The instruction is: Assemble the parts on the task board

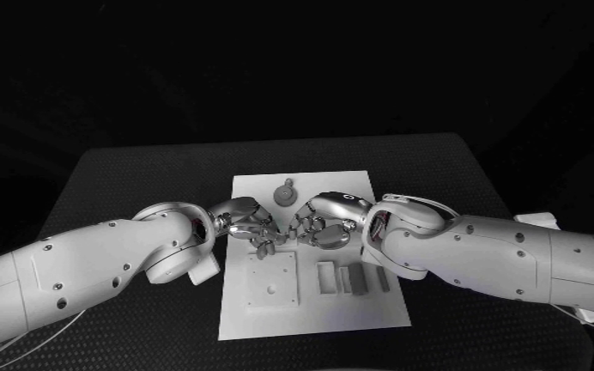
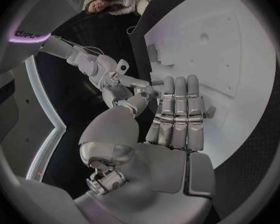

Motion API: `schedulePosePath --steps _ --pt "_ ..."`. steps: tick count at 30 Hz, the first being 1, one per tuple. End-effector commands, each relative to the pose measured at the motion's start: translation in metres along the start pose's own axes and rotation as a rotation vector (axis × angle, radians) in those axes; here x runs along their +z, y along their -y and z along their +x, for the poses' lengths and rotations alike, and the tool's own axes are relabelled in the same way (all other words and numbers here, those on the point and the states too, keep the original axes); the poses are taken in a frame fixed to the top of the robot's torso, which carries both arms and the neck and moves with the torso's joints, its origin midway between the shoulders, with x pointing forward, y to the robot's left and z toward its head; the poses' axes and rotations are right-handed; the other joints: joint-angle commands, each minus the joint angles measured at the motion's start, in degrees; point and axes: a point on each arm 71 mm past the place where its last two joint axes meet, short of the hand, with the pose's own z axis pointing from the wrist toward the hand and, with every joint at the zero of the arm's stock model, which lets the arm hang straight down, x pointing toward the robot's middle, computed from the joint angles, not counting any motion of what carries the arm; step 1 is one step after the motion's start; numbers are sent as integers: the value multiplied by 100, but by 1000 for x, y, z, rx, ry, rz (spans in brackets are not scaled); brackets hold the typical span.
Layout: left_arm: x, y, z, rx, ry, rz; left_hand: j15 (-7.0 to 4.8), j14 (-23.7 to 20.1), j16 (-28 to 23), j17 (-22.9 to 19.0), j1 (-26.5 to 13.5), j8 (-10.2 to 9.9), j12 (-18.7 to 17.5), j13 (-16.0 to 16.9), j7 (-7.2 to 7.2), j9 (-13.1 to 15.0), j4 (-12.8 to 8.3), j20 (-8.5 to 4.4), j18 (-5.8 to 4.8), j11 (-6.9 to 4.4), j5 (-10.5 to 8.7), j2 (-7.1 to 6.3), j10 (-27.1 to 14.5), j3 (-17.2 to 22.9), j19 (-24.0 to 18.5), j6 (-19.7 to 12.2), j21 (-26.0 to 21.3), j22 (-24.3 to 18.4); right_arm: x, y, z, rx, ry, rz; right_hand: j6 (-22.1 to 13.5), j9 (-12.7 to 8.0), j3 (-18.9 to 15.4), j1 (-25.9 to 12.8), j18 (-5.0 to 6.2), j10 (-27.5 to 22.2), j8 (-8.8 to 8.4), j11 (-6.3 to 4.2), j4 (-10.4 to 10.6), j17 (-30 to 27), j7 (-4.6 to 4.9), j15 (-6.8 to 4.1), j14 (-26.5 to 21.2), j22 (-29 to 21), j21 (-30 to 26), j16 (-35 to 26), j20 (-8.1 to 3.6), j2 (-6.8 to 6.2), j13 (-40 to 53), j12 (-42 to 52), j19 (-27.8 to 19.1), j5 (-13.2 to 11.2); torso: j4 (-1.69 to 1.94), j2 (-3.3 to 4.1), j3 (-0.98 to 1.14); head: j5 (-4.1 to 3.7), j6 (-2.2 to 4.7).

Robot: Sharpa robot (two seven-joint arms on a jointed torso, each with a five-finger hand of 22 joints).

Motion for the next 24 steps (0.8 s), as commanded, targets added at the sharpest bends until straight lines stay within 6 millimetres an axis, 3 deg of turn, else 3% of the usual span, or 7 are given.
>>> schedulePosePath --steps 1,24 --pt "0 1 2 -40 -22 5 25 -4 -26 6 -15 16 -21 6 -157 5 29 11 95 16 30 60 -4 17 -31 169 -13 3 1 -2 1 -41 -5 -23 -189 -9 39 10 170 -9 -36 36 1 8 157 54 -6 100 23 0 -1 54 5 -20 -34 21 4 -1 0 -2 -4" --pt "-1 -5 -2 -52 -21 -20 24 -5 -30 14 -20 16 -22 12 -158 13 15 11 97 14 31 66 -2 18 -35 171 -14 4 -4 5 -4 -59 47 -4 -110 -38 51 4 170 10 -2 32 -22 21 152 51 23 103 63 20 -7 65 17 5 -15 17 -2 -1 1 31 -4"
